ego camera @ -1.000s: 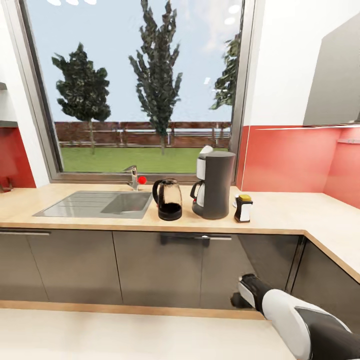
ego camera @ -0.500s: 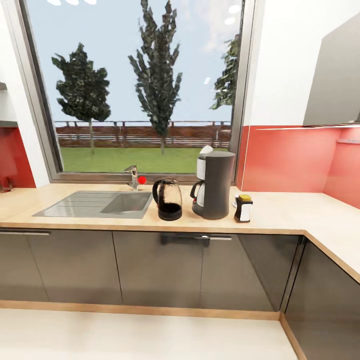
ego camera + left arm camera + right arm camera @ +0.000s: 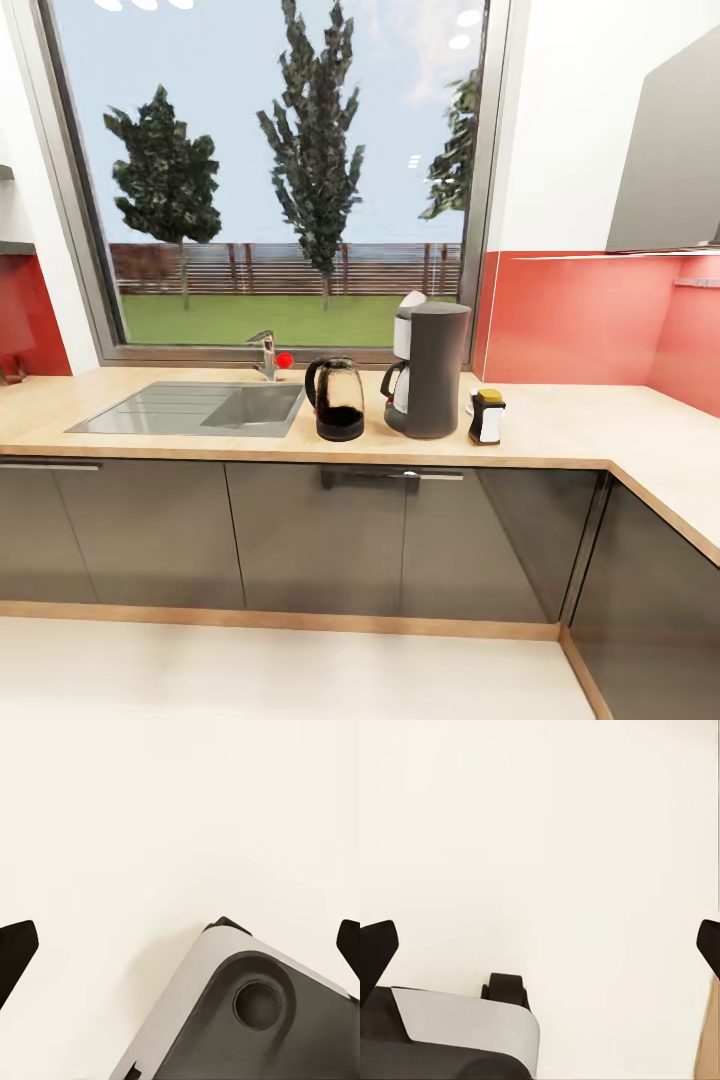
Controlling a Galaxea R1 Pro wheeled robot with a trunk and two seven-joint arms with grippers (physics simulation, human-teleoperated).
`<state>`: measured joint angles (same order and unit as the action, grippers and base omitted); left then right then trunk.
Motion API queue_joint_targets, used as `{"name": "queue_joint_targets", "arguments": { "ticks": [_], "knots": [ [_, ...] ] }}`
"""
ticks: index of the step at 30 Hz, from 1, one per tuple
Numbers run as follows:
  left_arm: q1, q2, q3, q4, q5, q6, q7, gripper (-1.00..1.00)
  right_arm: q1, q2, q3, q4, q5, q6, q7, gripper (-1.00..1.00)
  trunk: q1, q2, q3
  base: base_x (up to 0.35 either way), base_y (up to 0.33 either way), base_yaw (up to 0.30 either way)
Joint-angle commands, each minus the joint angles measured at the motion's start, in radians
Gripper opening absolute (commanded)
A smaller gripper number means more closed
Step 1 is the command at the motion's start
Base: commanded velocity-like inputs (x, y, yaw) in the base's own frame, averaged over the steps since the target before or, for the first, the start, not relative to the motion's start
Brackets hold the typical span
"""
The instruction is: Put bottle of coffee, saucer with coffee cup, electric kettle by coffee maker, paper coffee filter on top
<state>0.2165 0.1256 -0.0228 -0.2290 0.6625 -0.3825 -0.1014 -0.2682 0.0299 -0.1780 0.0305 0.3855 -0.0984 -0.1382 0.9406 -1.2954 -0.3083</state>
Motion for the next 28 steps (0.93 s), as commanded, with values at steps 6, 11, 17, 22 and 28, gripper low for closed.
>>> {"name": "queue_joint_targets", "arguments": {
  "ticks": [6, 11, 17, 22, 28],
  "knots": [
    [0.001, 0.0, -0.003, -0.001, 0.01, -0.001, -0.006, 1.0, -0.001, -0.005, -0.009, 0.003, 0.009, -0.004, -0.006, 1.0, 0.0, -0.001, -0.001, 0.0, 0.0, 0.0],
    [0.001, 0.0, -0.003, -0.001, 0.01, -0.001, -0.006, 1.0, -0.001, -0.002, -0.009, 0.003, 0.01, -0.004, -0.006, 1.0, 0.0, -0.001, -0.001, 0.0, 0.0, 0.0],
    [0.001, 0.0, -0.003, -0.001, 0.011, -0.001, -0.006, 1.0, -0.001, -0.003, -0.009, 0.003, 0.01, -0.004, -0.006, 1.0, 0.0, -0.001, -0.001, 0.0, 0.0, 0.0],
    [0.001, 0.0, -0.003, -0.001, 0.011, -0.001, -0.006, 1.0, -0.001, -0.003, -0.009, 0.003, 0.01, -0.004, -0.005, 1.0, 0.0, -0.001, -0.001, 0.0, 0.0, 0.0],
    [0.0, 0.0, -0.003, -0.001, 0.01, -0.001, -0.006, 1.0, -0.001, -0.003, -0.009, 0.003, 0.01, -0.004, -0.005, 1.0, 0.0, -0.001, -0.001, 0.0, 0.0, 0.0]
  ]
}}
